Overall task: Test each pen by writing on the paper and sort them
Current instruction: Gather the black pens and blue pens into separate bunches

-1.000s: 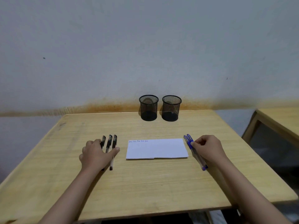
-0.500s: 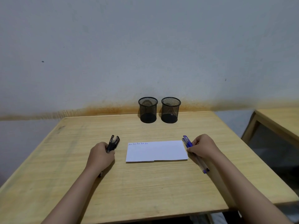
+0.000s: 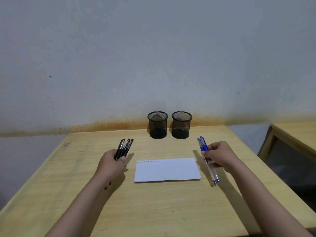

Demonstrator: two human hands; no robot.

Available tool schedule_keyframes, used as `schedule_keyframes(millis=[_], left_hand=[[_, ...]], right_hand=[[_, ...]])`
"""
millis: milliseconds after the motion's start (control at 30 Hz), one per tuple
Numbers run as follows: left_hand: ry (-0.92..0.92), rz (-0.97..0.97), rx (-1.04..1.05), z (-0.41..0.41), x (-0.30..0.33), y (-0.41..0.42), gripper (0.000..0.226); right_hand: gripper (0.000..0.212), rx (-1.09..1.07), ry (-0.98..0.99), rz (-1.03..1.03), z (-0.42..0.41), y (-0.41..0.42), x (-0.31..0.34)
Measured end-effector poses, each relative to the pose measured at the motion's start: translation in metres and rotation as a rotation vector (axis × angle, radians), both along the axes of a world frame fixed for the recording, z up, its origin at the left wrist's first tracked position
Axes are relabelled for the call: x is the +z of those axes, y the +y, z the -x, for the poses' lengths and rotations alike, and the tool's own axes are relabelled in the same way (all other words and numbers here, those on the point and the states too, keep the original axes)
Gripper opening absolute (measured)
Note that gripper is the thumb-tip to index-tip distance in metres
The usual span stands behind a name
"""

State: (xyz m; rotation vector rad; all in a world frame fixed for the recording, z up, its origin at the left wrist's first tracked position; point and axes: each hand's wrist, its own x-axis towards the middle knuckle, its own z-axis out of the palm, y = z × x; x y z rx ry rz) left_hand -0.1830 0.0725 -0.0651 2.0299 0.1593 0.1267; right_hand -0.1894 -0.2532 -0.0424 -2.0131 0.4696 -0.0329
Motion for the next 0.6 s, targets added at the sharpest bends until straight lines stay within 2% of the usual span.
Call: schedule_keyframes(millis=[200,367,500,600], left_hand=[[-0.150,0.079,-0.083,-0.033,0.044,-0.028,0.014],[-0.304,0.145,-0.102,-0.080,0.084,-0.064,0.017],[-0.435,0.308,-0.156,-0.120,0.106,-0.094,0.020],[-0.500,0.372,-0.218,-0.150,0.105,-0.109,0.020]], right_hand=[[0.003,0.025,-0.231,-0.235,-0.028,0.012,0.042],[0.016,-0.105,-0.559,-0.449,-0.078,0.023,0.072],[0.014,-0.142,-0.710,-0.438,-0.122,0.024,0.079],[0.016,-0.128,-0.734,-0.348,-0.153,0.024,0.070]])
